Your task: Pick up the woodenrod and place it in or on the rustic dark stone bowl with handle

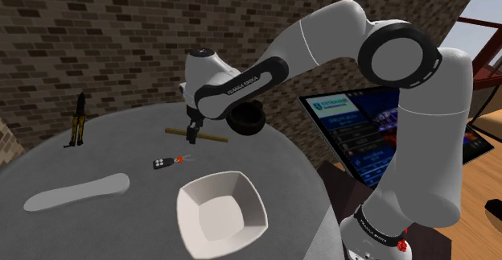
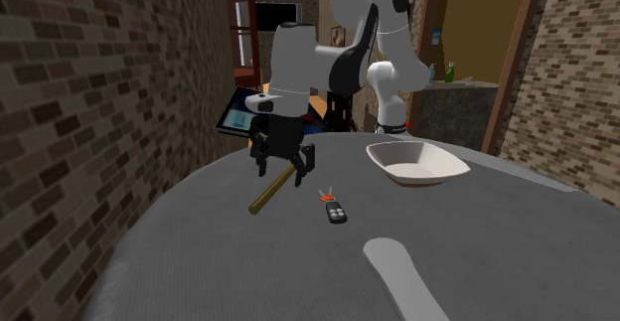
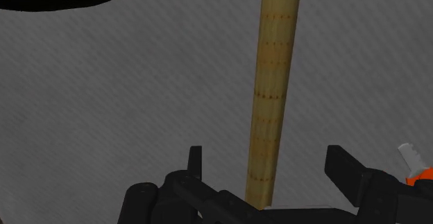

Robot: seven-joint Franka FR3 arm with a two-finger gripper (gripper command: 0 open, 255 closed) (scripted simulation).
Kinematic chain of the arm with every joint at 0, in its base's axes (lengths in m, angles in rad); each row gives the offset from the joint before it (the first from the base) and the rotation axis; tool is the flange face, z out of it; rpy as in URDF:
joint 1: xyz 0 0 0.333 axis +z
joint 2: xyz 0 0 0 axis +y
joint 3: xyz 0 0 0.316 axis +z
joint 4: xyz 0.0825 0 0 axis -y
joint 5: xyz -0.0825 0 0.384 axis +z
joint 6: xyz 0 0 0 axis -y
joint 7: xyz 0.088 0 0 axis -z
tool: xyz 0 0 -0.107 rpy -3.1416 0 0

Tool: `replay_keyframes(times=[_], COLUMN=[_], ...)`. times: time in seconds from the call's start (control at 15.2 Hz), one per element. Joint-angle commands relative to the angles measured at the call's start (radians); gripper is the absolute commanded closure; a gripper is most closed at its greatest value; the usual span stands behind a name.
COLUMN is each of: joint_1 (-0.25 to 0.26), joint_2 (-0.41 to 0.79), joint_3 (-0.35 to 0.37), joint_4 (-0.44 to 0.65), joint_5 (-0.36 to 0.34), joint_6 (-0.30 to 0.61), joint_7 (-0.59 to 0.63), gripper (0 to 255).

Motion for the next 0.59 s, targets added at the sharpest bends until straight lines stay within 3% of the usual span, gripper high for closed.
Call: replay_keyframes(times=[0.0,0.4,0.46,0.53], joint_1=[0.001,0.001,0.001,0.001], joint_2=[0.007,0.007,0.007,0.007], joint_3=[-0.001,-0.001,-0.001,-0.001], joint_4=[0.003,0.003,0.003,0.003], joint_5=[-0.002,-0.002,-0.002,-0.002], joint_6=[0.005,0.004,0.004,0.004], joint_7=[0.001,0.001,0.001,0.001], gripper=[0,0,255,255])
